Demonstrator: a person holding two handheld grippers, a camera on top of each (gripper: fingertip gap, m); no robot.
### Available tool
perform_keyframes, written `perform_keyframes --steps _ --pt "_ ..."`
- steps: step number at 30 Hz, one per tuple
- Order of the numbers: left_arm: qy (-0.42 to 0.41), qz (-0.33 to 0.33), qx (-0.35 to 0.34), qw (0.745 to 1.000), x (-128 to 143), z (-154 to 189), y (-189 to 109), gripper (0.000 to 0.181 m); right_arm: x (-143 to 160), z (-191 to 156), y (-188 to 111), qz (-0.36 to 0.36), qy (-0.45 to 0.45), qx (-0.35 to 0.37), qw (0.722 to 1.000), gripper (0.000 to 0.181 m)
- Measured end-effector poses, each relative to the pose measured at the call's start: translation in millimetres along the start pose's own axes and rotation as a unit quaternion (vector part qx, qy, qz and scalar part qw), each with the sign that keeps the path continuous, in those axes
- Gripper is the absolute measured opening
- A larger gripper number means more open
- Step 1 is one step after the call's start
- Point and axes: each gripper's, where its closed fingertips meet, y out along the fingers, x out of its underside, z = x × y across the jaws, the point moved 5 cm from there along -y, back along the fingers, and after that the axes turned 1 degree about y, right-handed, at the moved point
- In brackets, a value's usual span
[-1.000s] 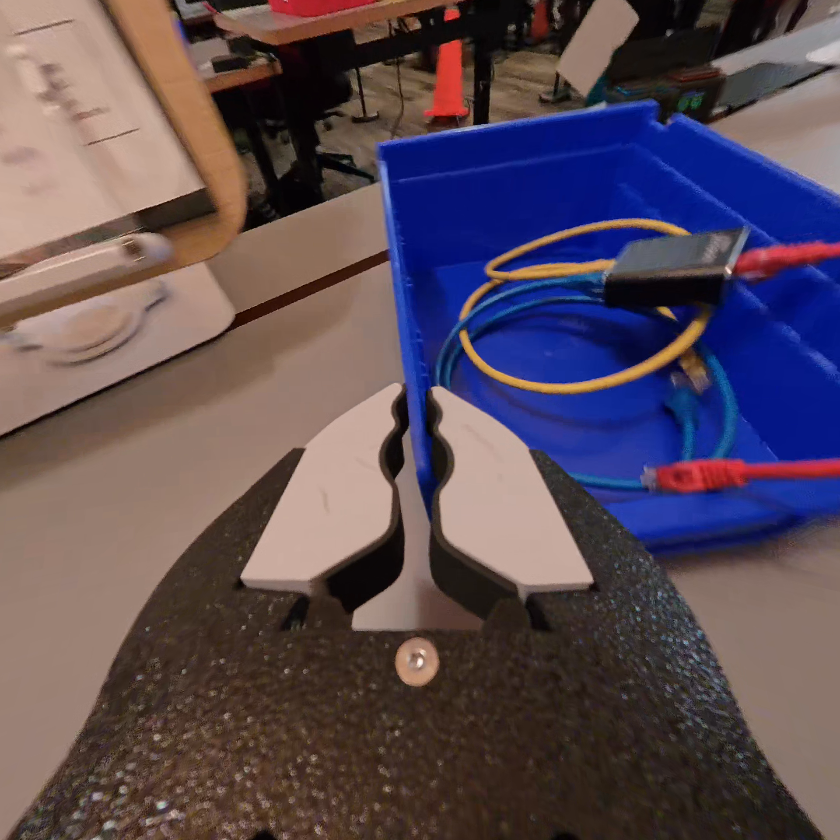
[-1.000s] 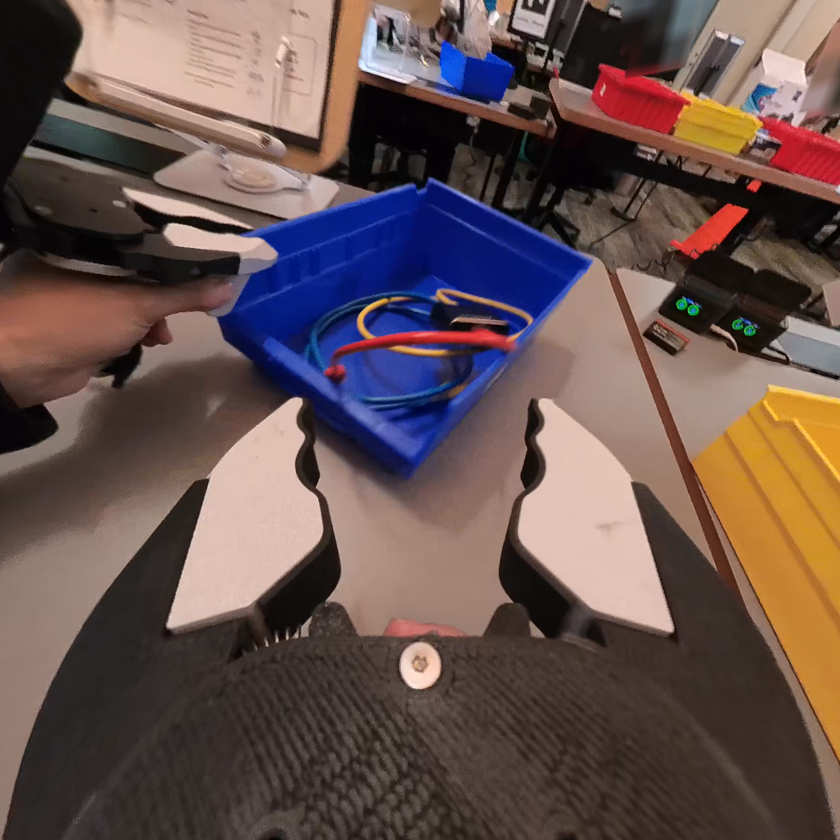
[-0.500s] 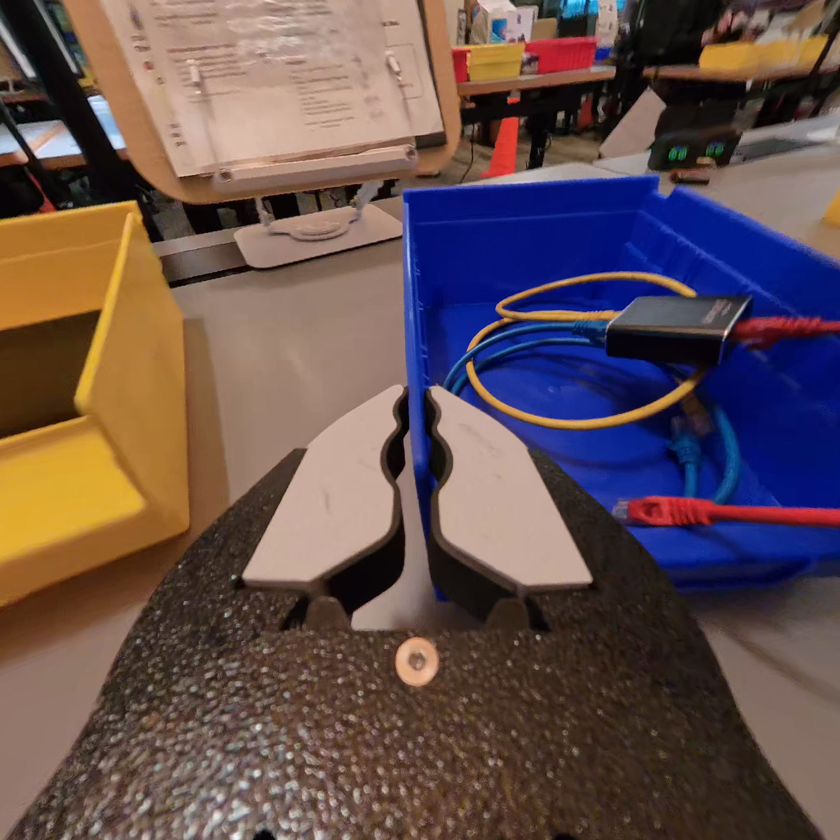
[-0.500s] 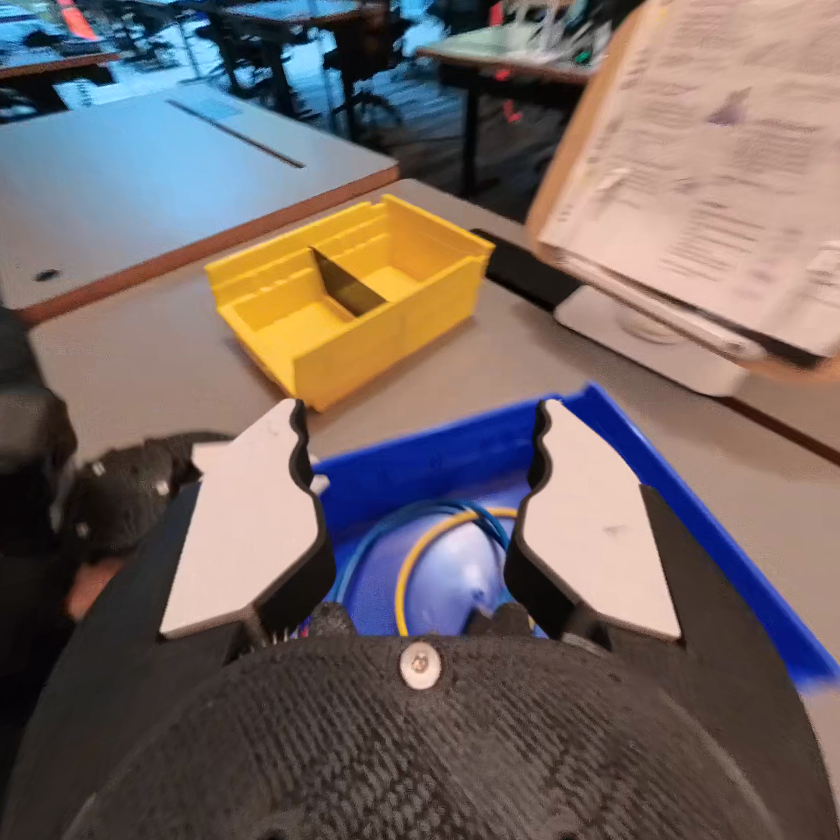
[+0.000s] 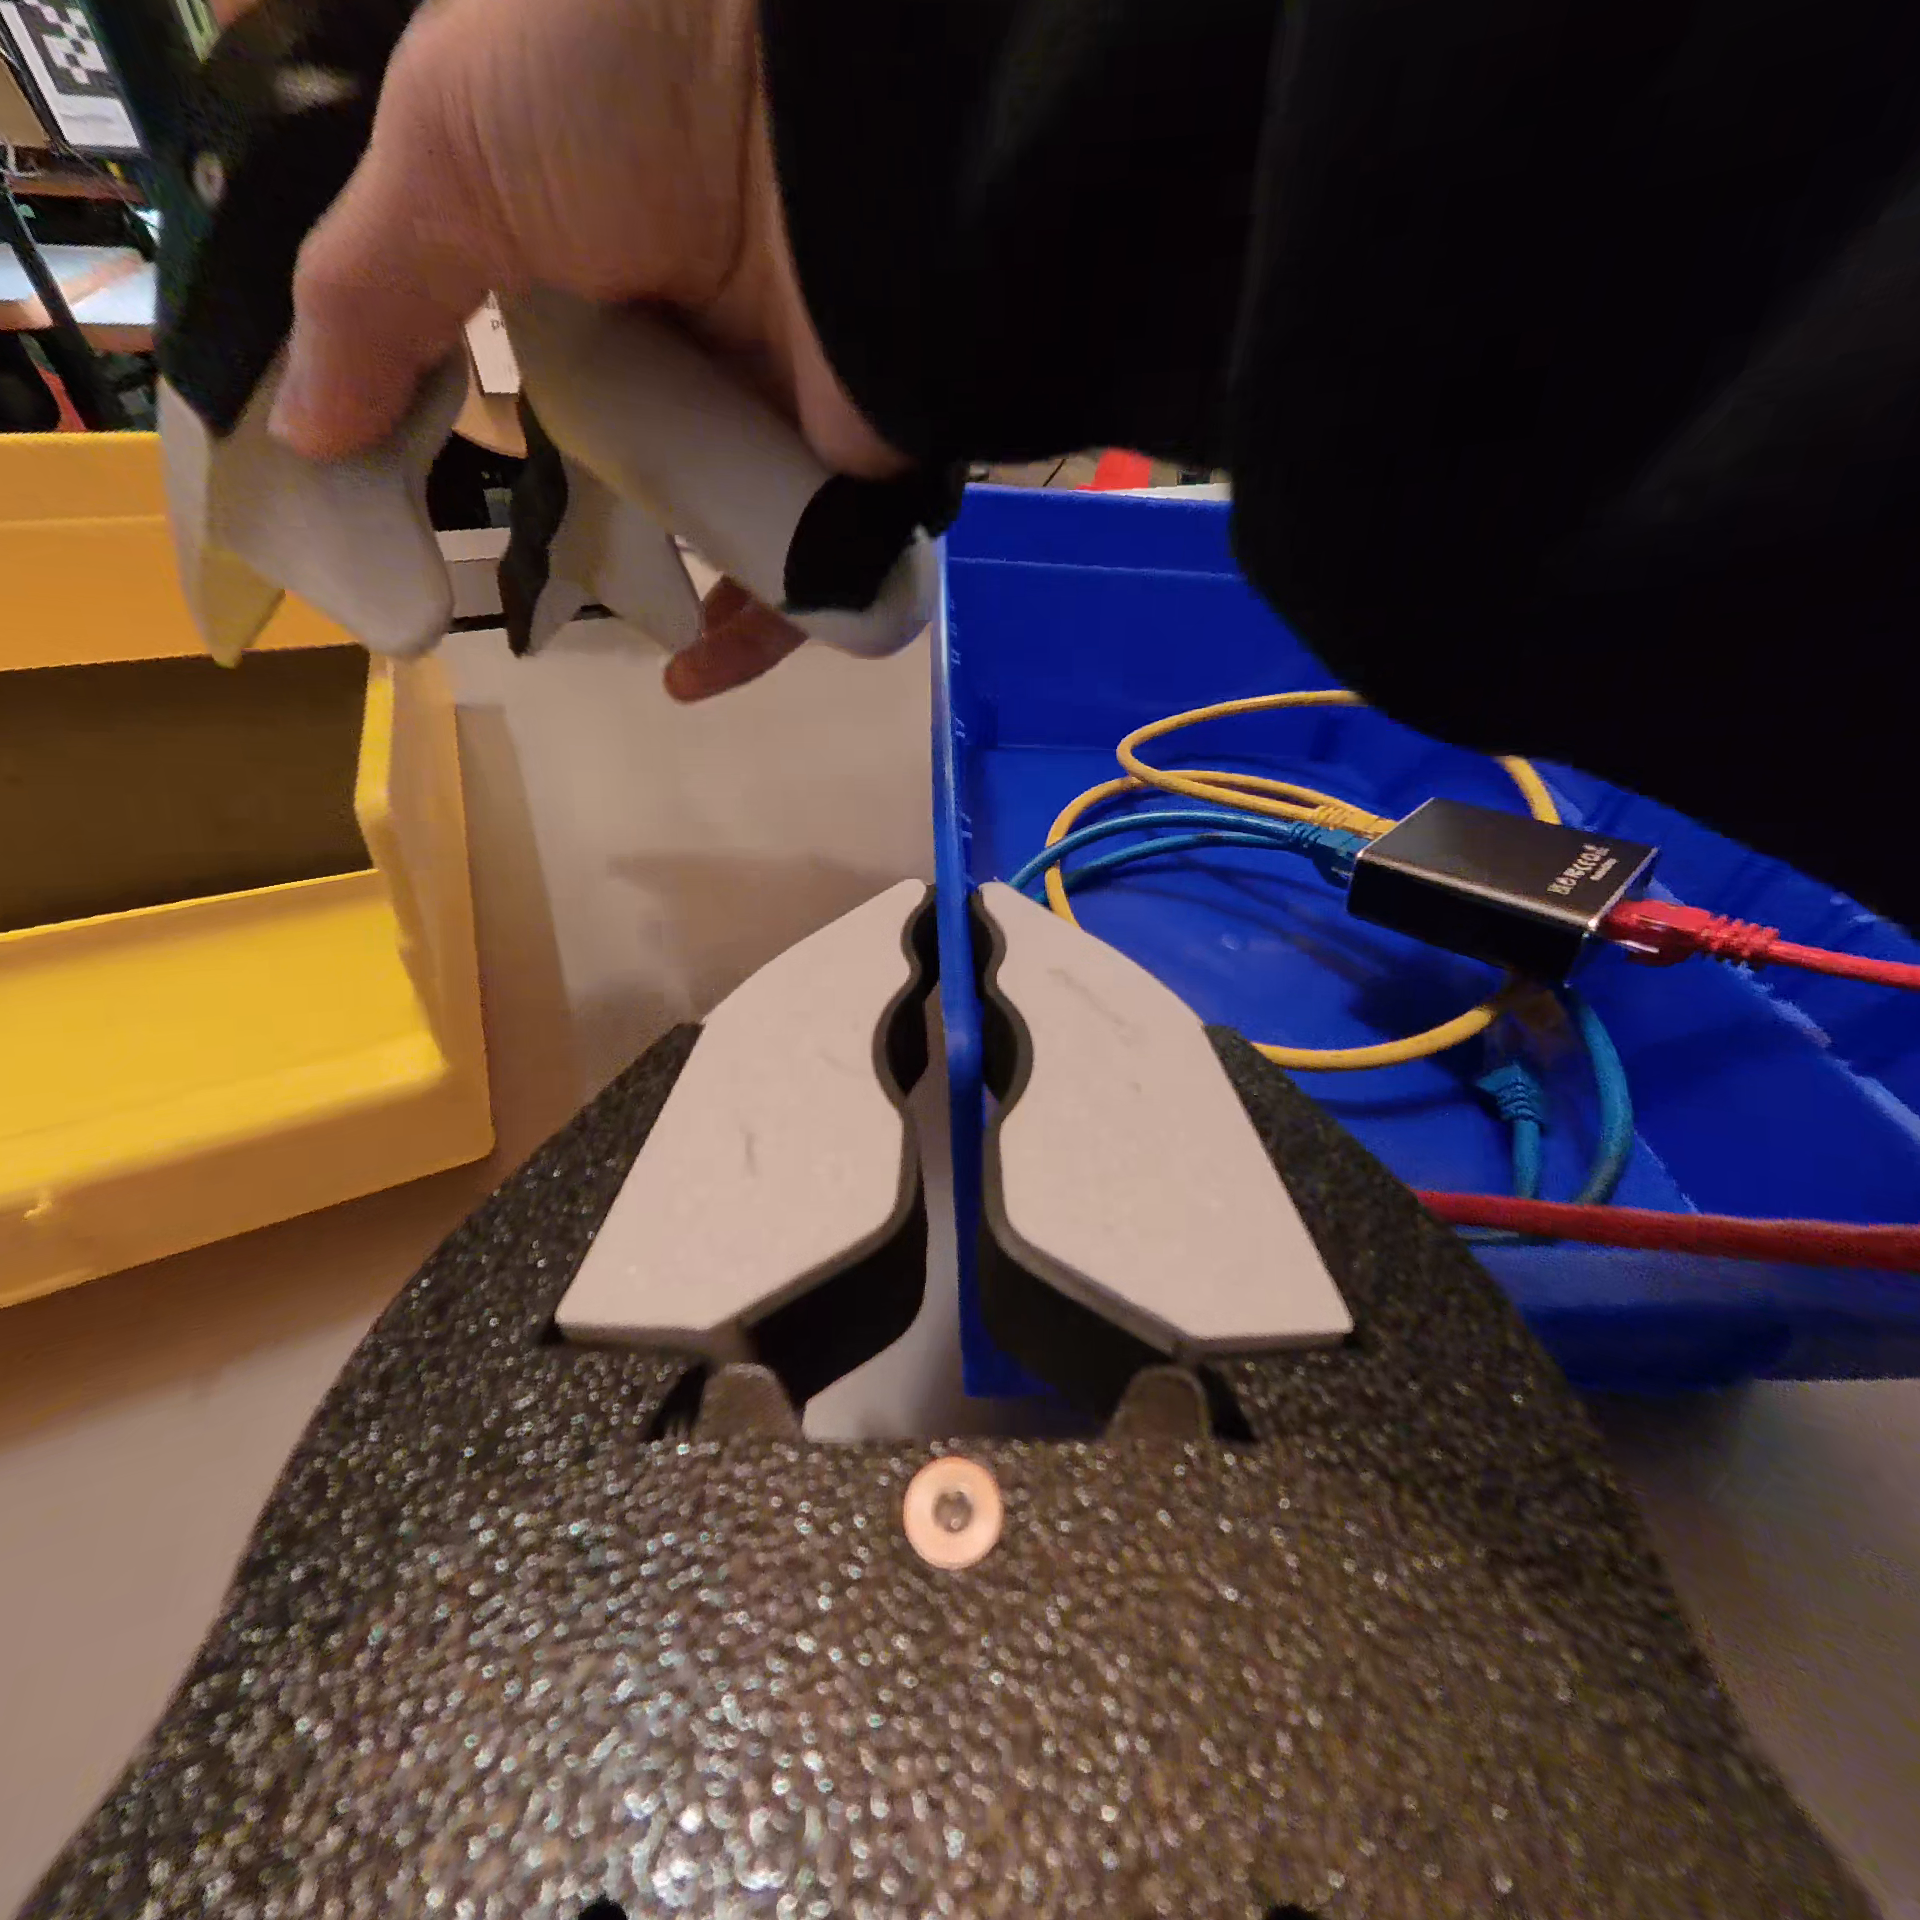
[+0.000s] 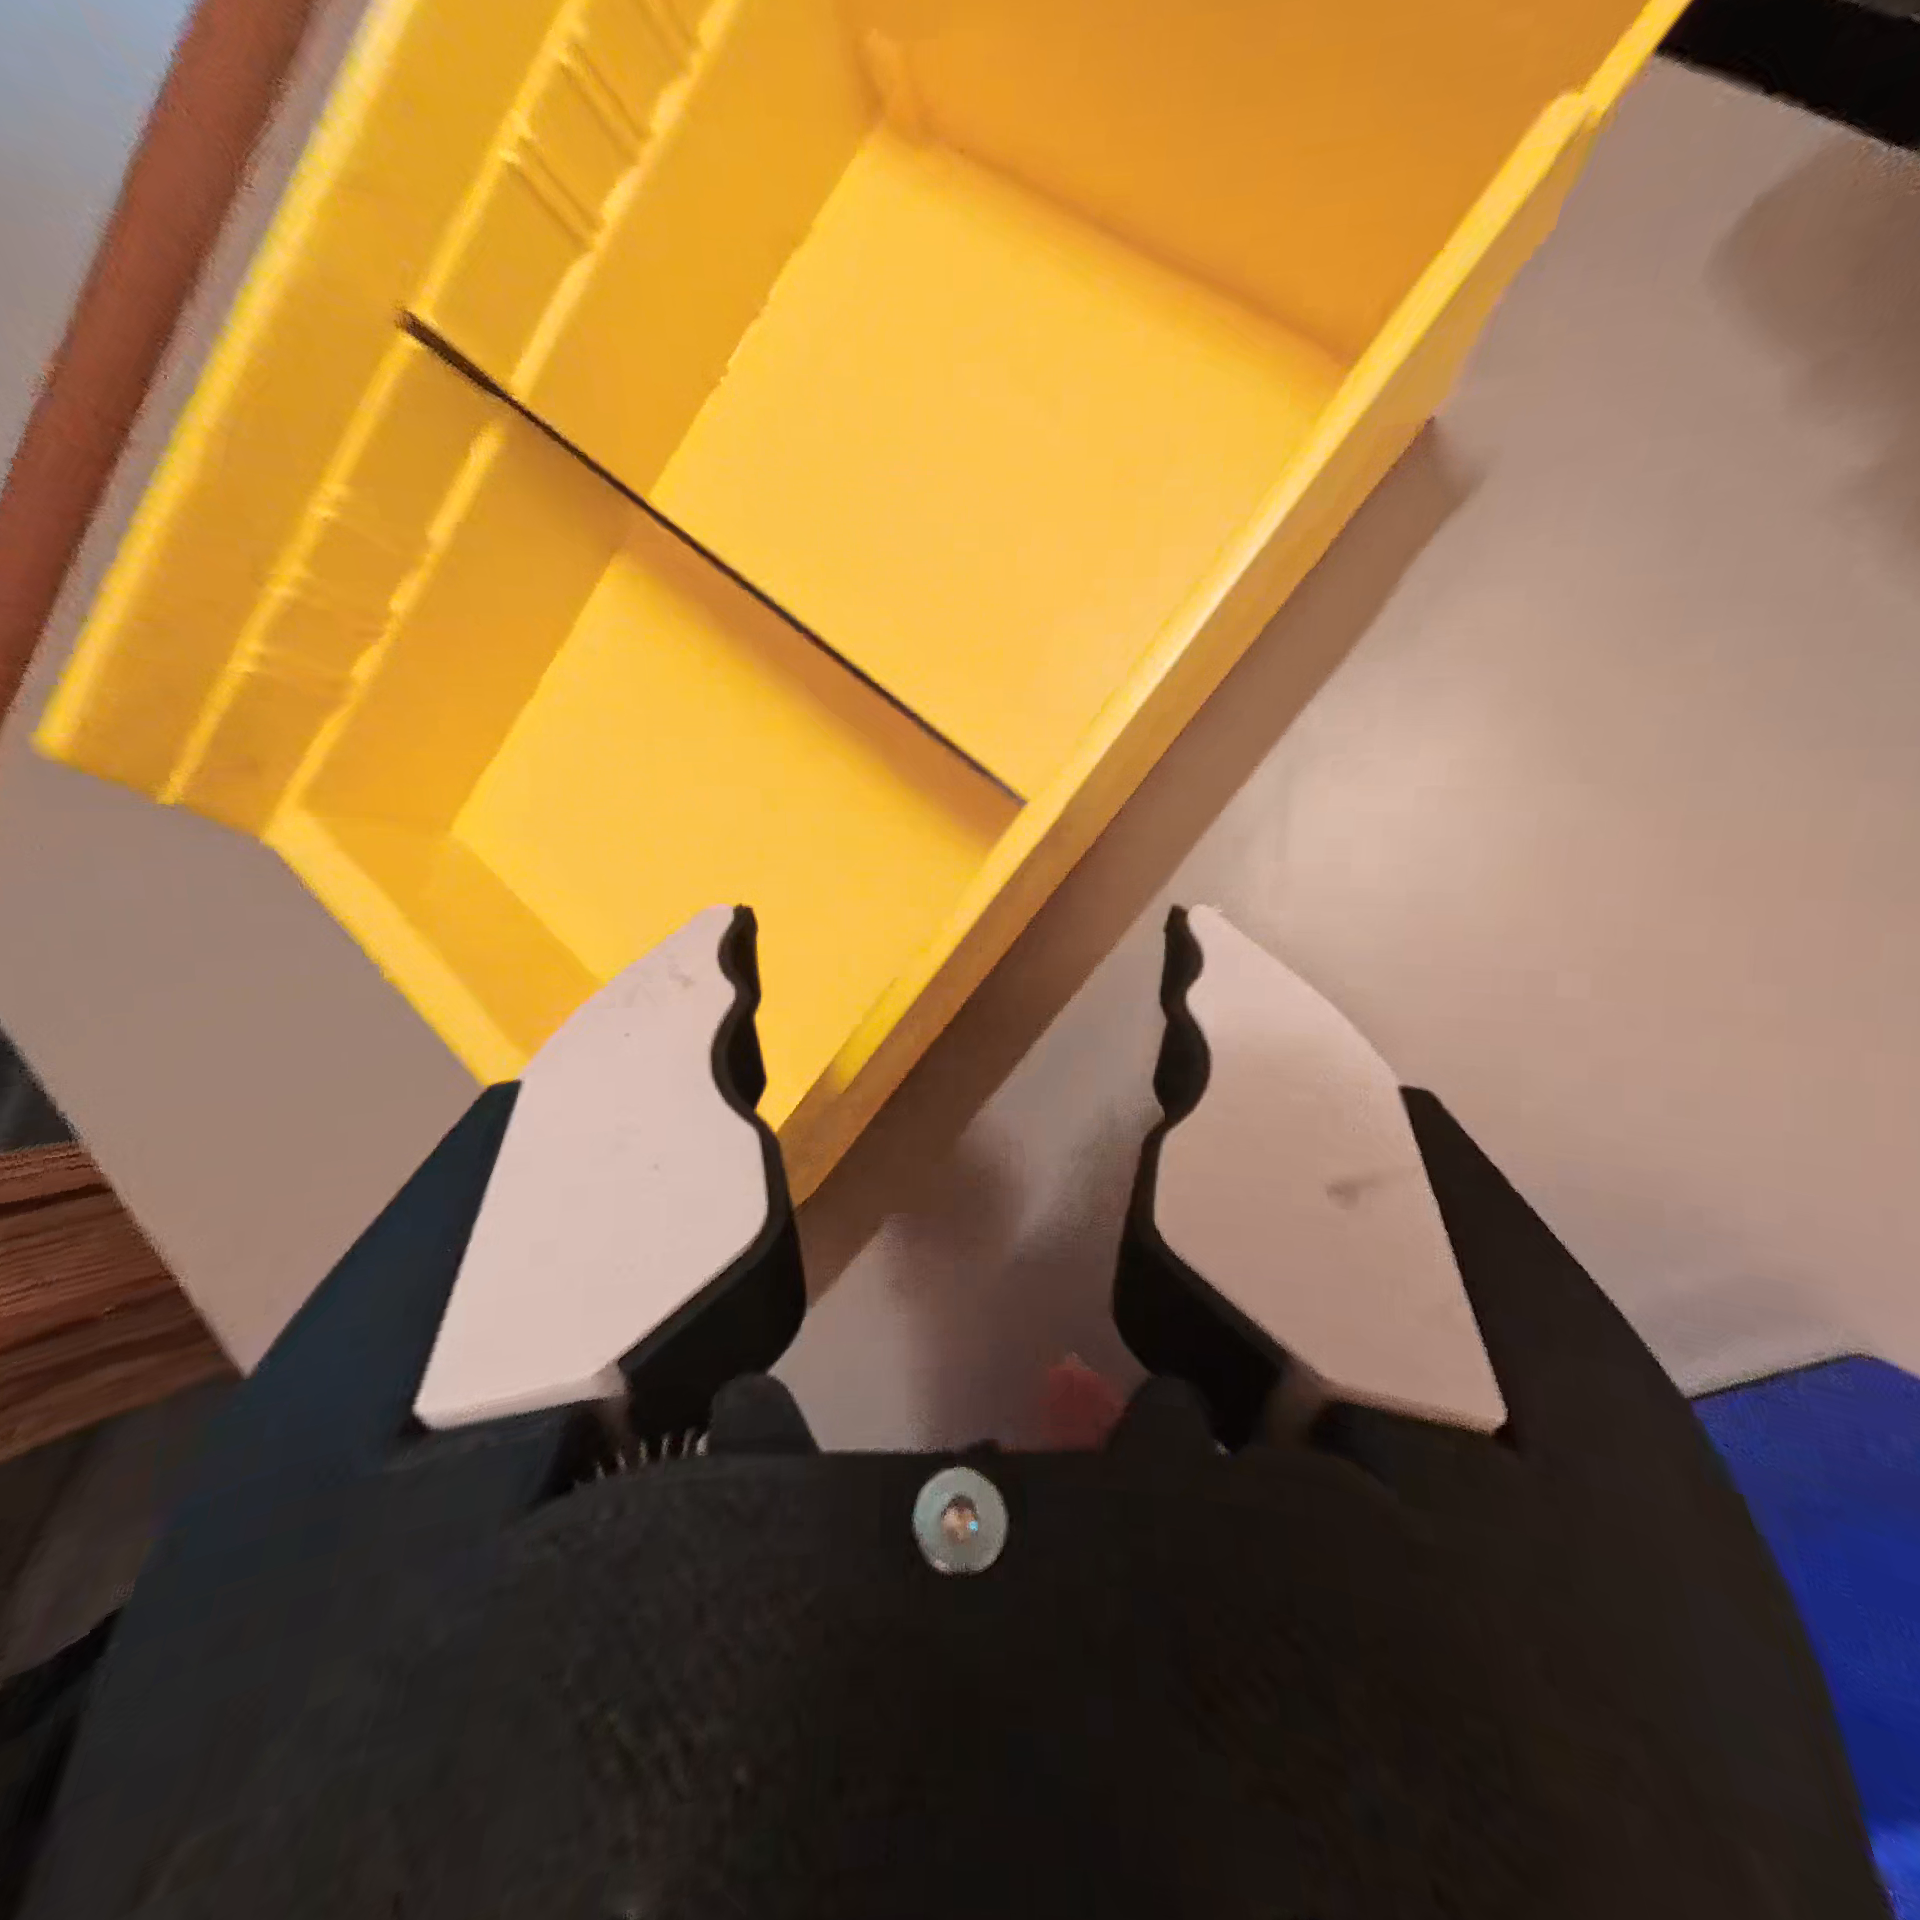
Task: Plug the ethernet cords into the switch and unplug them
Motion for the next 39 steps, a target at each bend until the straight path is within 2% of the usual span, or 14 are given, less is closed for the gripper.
perform_keyframes --steps 1,2,5,8,11,12,16,19,23,27,30,33,35,39 --pt "-0.002 0.001 0.001 1.0 0 -1 0 0.004 1 0 7 -0.015 0.005 -0.005 1.0 0.084" --pt "-0.004 0.002 0.002 1.0 0 -3 0 0.004 3 -2 14 -0.024 0.02 -0.019 0.999 0.089" --pt "-0.01 0.007 0.007 1.0 0 -5 1 0.004 11 -13 34 -0.052 0.055 -0.079 0.994 0.072" --pt "-0.011 0.009 0.009 1.0 0 -7 2 0.004 19 -10 51 -0.077 0.027 -0.032 0.996 0.065" --pt "-0.009 0.01 0.01 1.0 0 -8 2 0.004 14 0 56 -0.082 -0.003 0.06 0.995 0.035" --pt "-0.008 0.01 0.01 1.0 0 -8 2 0.003 12 2 57 -0.08 -0.012 0.066 0.995 0.03" --pt "-0.004 0.011 0.01 1.0 -1 -10 2 0.004 6 -2 57 -0.081 -0.017 0.044 0.996 0.03" --pt "0.004 0.009 0.01 1.0 -1 -14 1 0.004 -7 -7 41 -0.065 -0.017 0.016 0.998 0.031" --pt "0.02 0.002 0.007 1.0 -2 -23 -1 0.004 -39 -16 -20 0.0 -0.041 -0.036 0.999 0.03" --pt "0.038 -0.005 -0.004 0.999 -3 -39 -3 0.004 -64 -2 -119 0.083 -0.068 -0.041 0.993 0.029" --pt "0.044 -0.009 -0.016 0.999 -3 -58 -6 0.005 -63 25 -200 0.13 -0.076 -0.021 0.988 0.029" --pt "0.044 -0.011 -0.041 0.998 -4 -82 -11 0.006 -42 69 -270 0.163 -0.074 0.026 0.983 0.029" --pt "0.033 -0.009 -0.06 0.998 -4 -101 -16 0.006 -17 110 -305 0.174 -0.058 0.071 0.981 0.03" --pt "0.009 -0.003 -0.113 0.994 -3 -150 -33 0.006 63 207 -336 0.145 0.007 0.153 0.977 0.029"
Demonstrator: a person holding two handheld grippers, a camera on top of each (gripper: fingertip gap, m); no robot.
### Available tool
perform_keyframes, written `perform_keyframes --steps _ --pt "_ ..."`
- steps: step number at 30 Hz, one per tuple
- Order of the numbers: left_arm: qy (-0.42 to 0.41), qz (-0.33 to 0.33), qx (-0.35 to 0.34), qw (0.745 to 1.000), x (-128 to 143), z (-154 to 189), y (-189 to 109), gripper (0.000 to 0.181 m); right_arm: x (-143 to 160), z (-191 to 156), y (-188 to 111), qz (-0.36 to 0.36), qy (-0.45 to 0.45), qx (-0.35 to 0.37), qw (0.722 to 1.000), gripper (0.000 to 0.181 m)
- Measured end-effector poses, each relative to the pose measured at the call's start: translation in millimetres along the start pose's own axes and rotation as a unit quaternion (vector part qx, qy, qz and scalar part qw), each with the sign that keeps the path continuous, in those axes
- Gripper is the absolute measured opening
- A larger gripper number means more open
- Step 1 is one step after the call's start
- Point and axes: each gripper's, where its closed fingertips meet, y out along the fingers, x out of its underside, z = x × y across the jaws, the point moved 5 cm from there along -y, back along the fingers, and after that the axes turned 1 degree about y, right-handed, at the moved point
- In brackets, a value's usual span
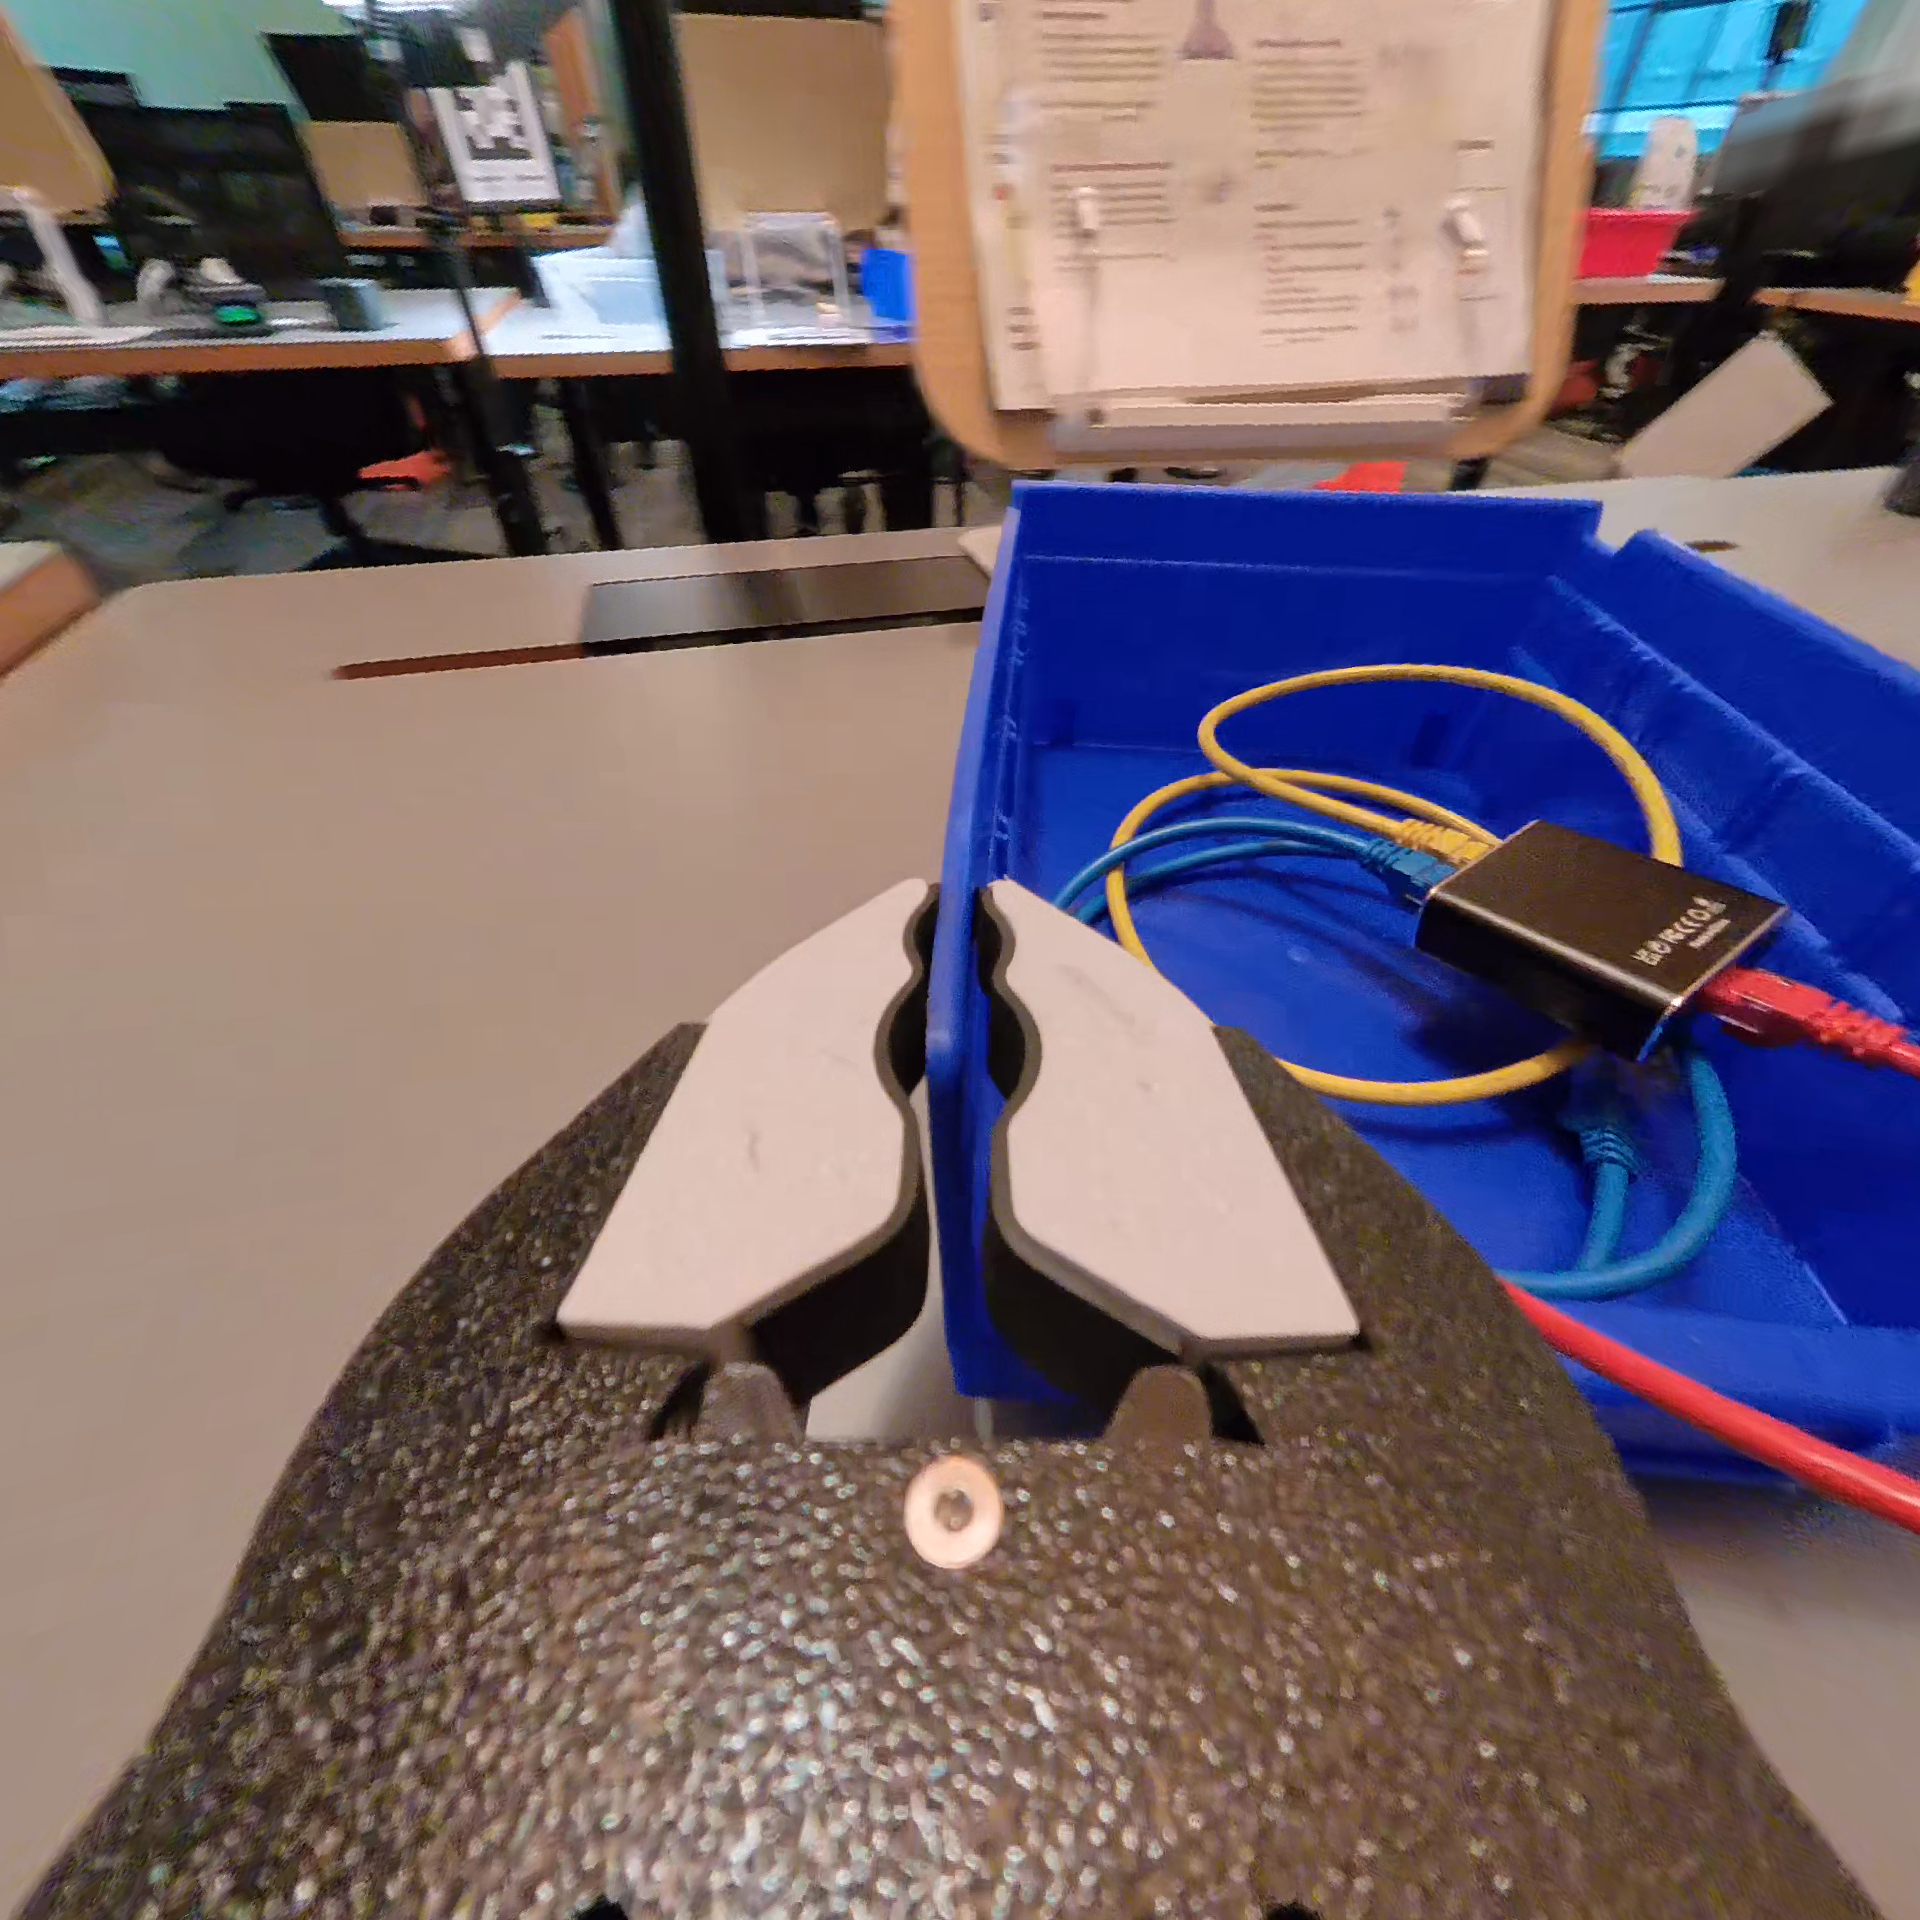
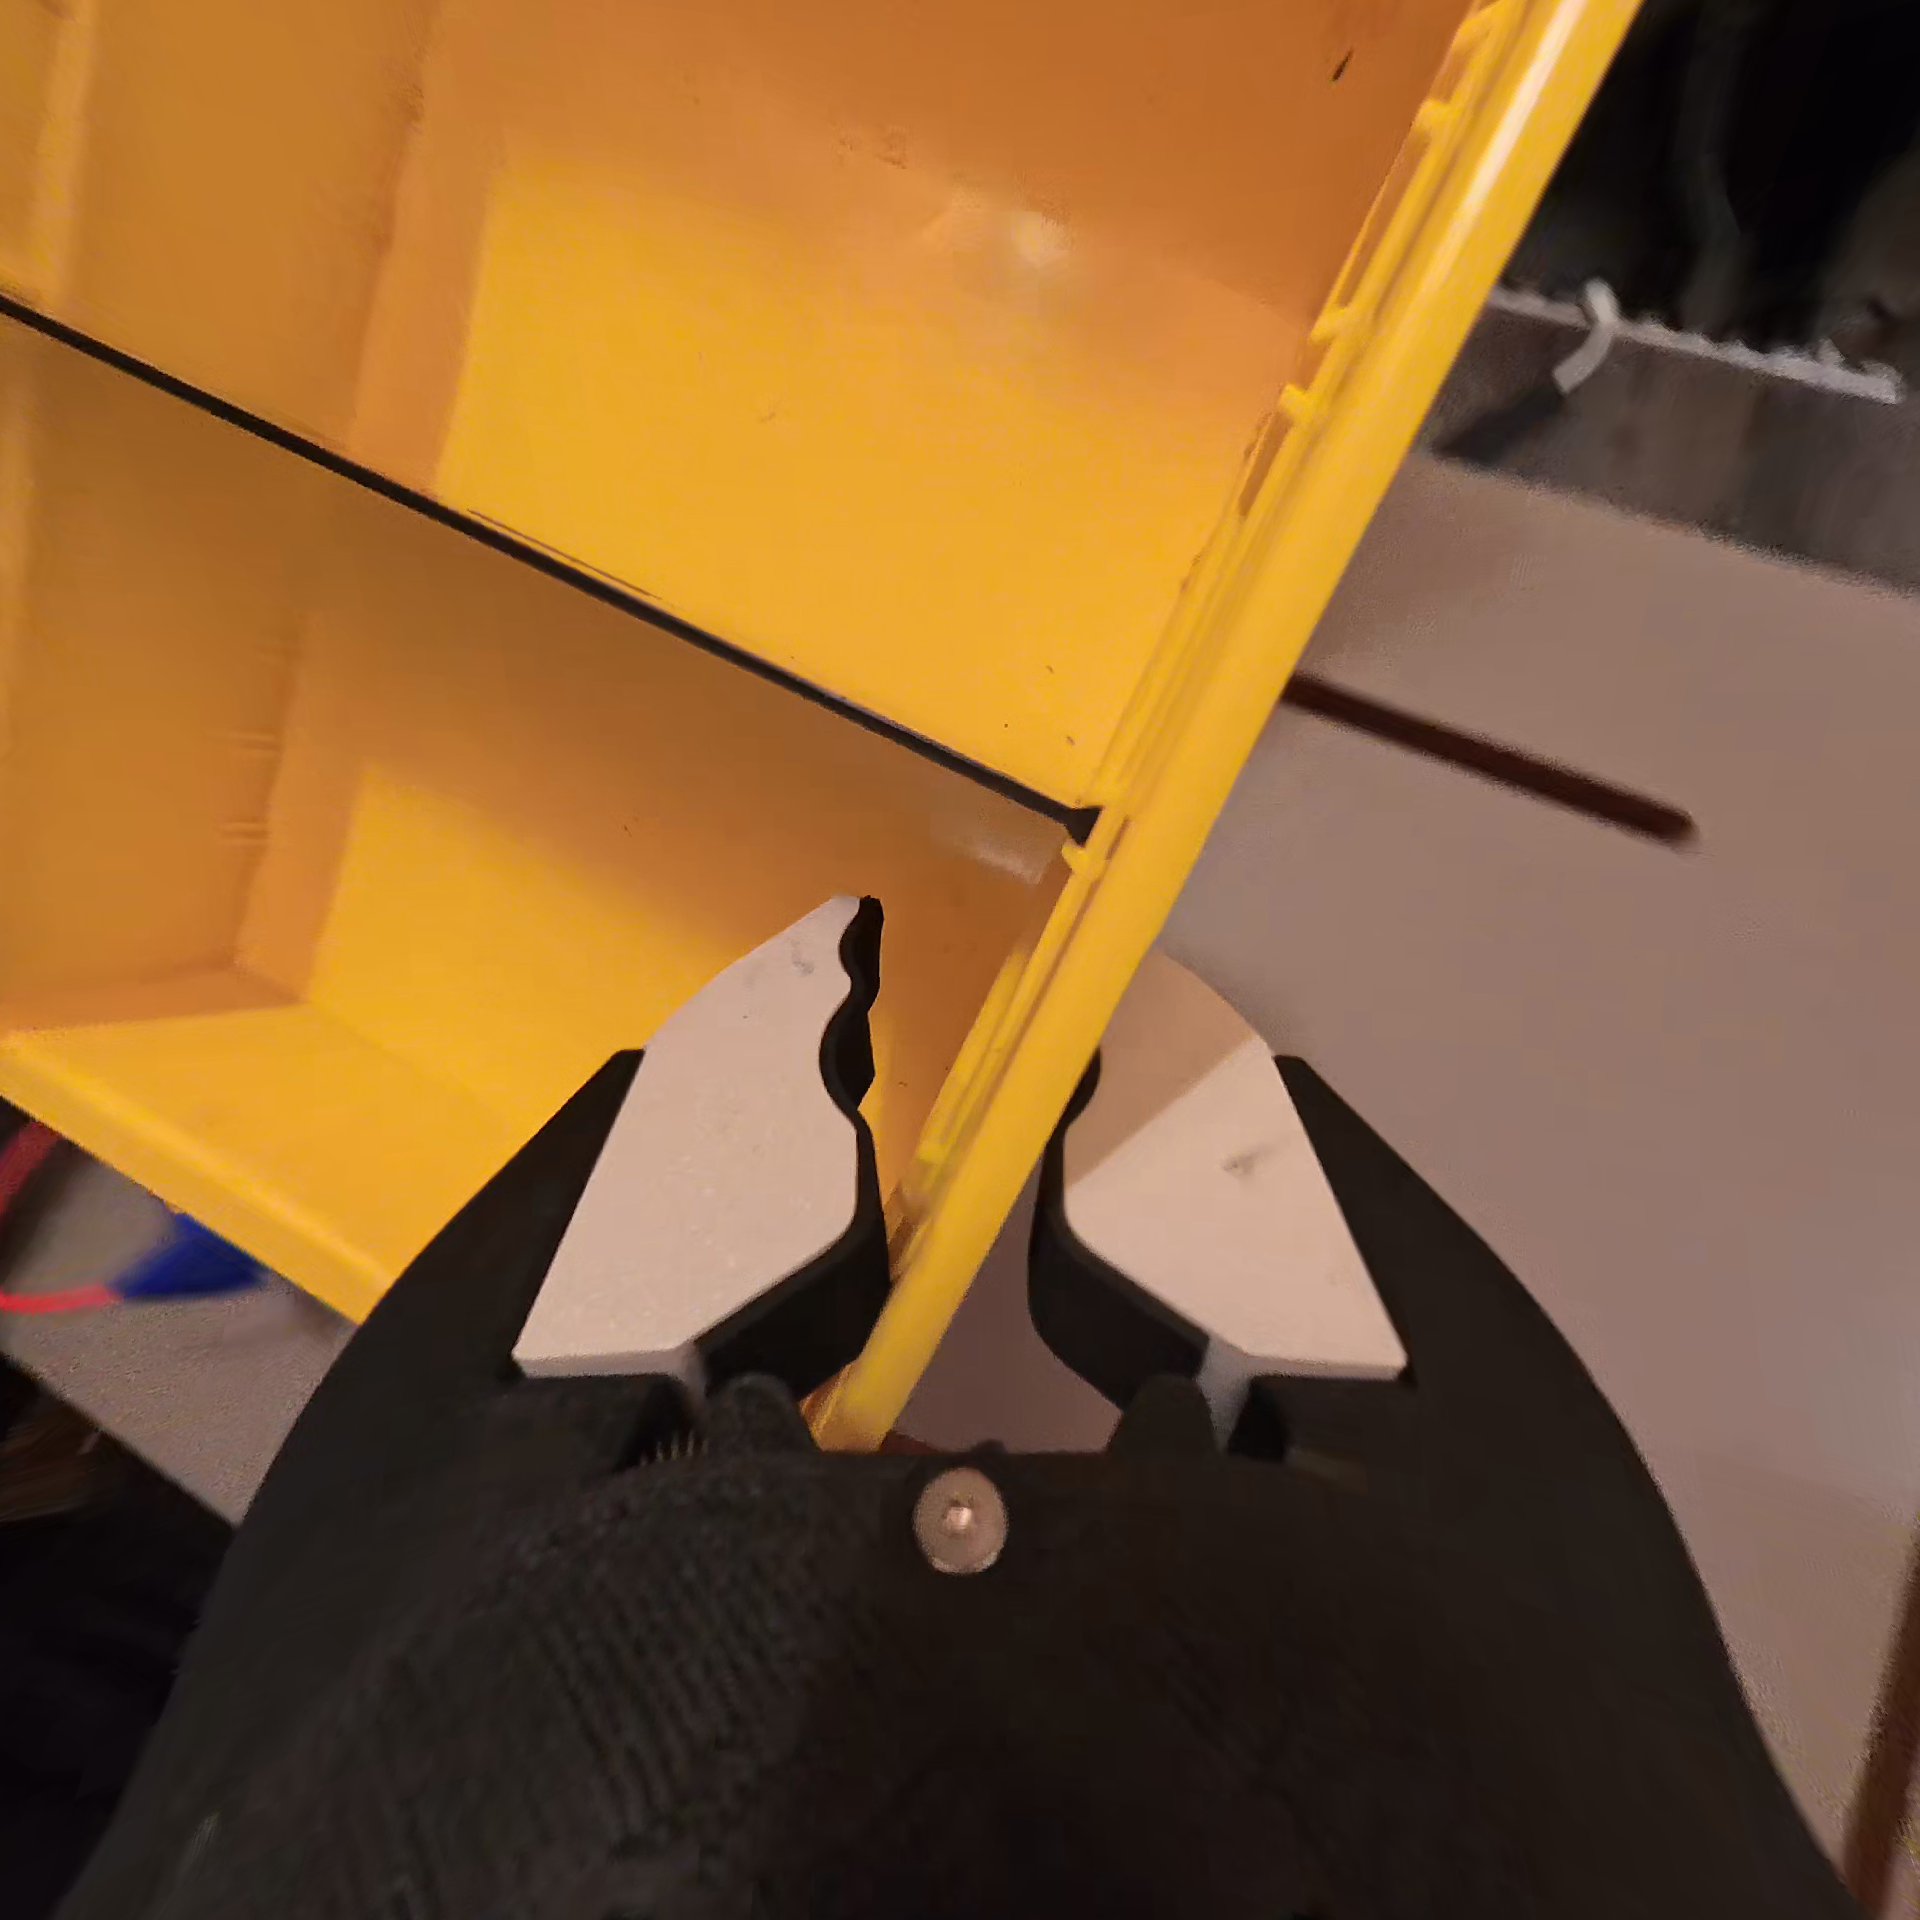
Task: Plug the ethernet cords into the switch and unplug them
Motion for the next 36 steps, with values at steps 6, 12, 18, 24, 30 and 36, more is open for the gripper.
perform_keyframes --steps 6,12,18,24,30,36 --pt "-0.043 0.014 -0.099 0.994 4 -77 -15 0.005 136 115 6 -0.113 0.099 0.067 0.986 0.029" --pt "-0.06 0.021 -0.123 0.99 4 -123 -11 0.004 213 168 19 -0.183 0.167 0.09 0.965 0.029" --pt "-0.062 0.022 -0.13 0.989 3 -144 -6 0.004 225 186 31 -0.197 0.145 0.089 0.966 0.028" --pt "-0.063 0.022 -0.148 0.987 3 -155 -7 0.004 221 208 43 -0.194 0.08 0.065 0.975 0.026" --pt "-0.062 0.022 -0.128 0.99 5 -168 -15 0.004 214 224 45 -0.207 0.037 0.044 0.977 0.026" --pt "-0.078 0.025 -0.138 0.987 6 -184 -22 0.004 206 251 47 -0.218 0.009 0.061 0.974 0.03"
